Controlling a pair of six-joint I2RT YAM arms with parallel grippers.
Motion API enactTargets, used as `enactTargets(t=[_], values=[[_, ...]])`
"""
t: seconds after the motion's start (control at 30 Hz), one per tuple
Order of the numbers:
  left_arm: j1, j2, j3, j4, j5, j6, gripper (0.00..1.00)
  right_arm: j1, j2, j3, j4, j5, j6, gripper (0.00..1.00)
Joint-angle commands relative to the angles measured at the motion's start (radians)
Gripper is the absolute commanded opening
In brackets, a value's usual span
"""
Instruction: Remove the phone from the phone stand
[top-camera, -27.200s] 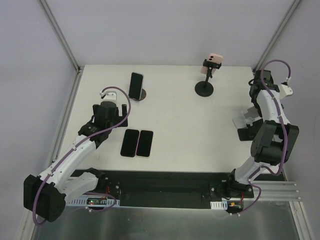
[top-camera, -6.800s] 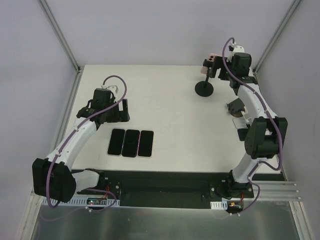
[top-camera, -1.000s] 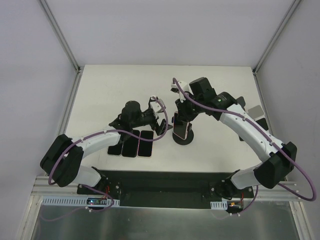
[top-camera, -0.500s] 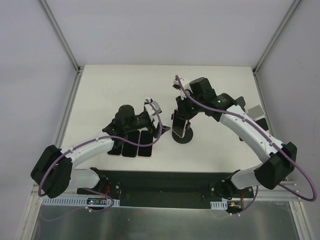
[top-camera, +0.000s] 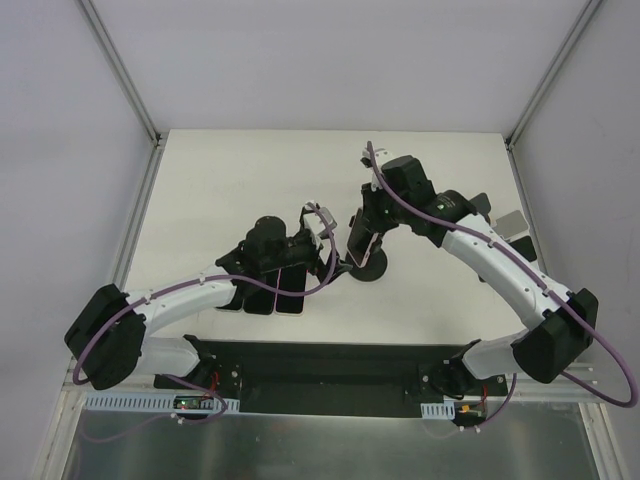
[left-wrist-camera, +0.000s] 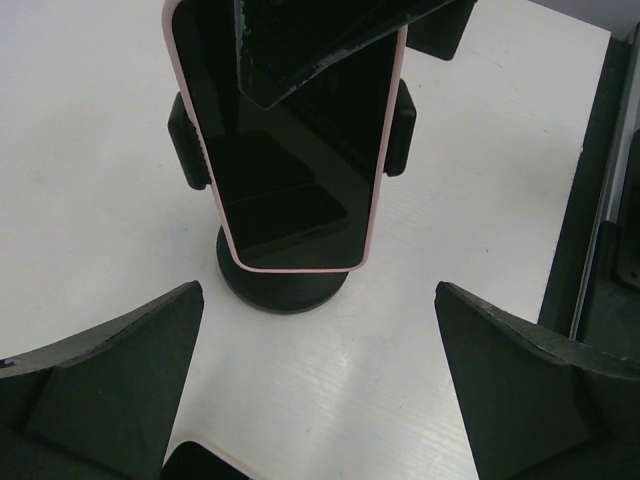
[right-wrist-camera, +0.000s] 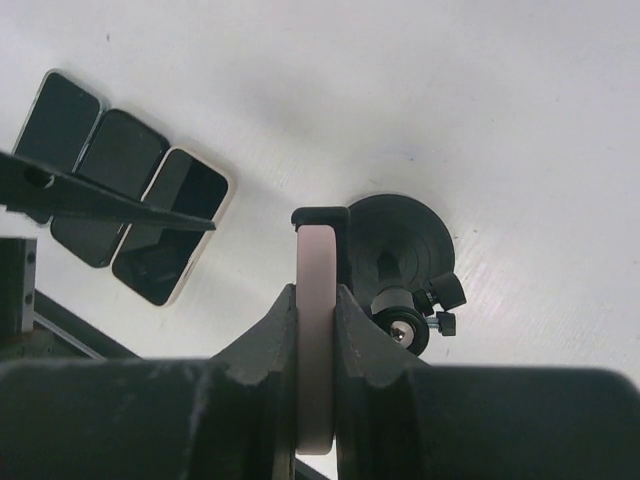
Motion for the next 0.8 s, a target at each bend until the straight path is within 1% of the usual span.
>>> enactTargets(t=[0.0, 0.13, 0.23, 0.33, 0.43, 0.5, 0.63, 0.73, 0.77], values=[[-0.04, -0.005, 0.081, -0.034, -0.135, -0.051, 0.99, -0.003, -0.042, 0.037, 0.051, 0.126, 0.125, 0.01], [-0.068, -0.011, 0.069, -0.054, -0.224, -0.04, 0.99, -0.003, -0.069, -0.037, 0.13, 0.134, 0.198, 0.01], [-0.074, -0.014, 0.062, -0.051, -0.252, -0.059, 0.99, -0.001, -0.066, -0.022, 0.098, 0.146, 0.221, 0.01], [-0.074, 0.012, 0.076, -0.048, -0.243, -0.053, 0.99, -0.001, -0.06, -0.011, 0.072, 0.182, 0.256, 0.01], [-0.074, 0.035, 0.102, -0.045, -0.244, -0.04, 0.99, 0.0, -0.04, 0.016, 0.038, 0.172, 0.32, 0.01], [-0.074, 0.044, 0.119, -0.043, -0.247, -0.007, 0.99, -0.001, -0.022, 0.026, 0.029, 0.167, 0.342, 0.01], [-0.074, 0.073, 0.122, -0.011, -0.224, 0.009, 0.99, -0.001, -0.001, 0.039, 0.018, 0.175, 0.351, 0.01], [-0.074, 0.078, 0.131, 0.0, -0.214, 0.009, 0.99, 0.006, 0.007, 0.062, 0.016, 0.199, 0.327, 0.01], [-0.074, 0.073, 0.141, 0.0, -0.214, 0.016, 0.99, 0.011, 0.01, 0.072, 0.018, 0.204, 0.313, 0.03]])
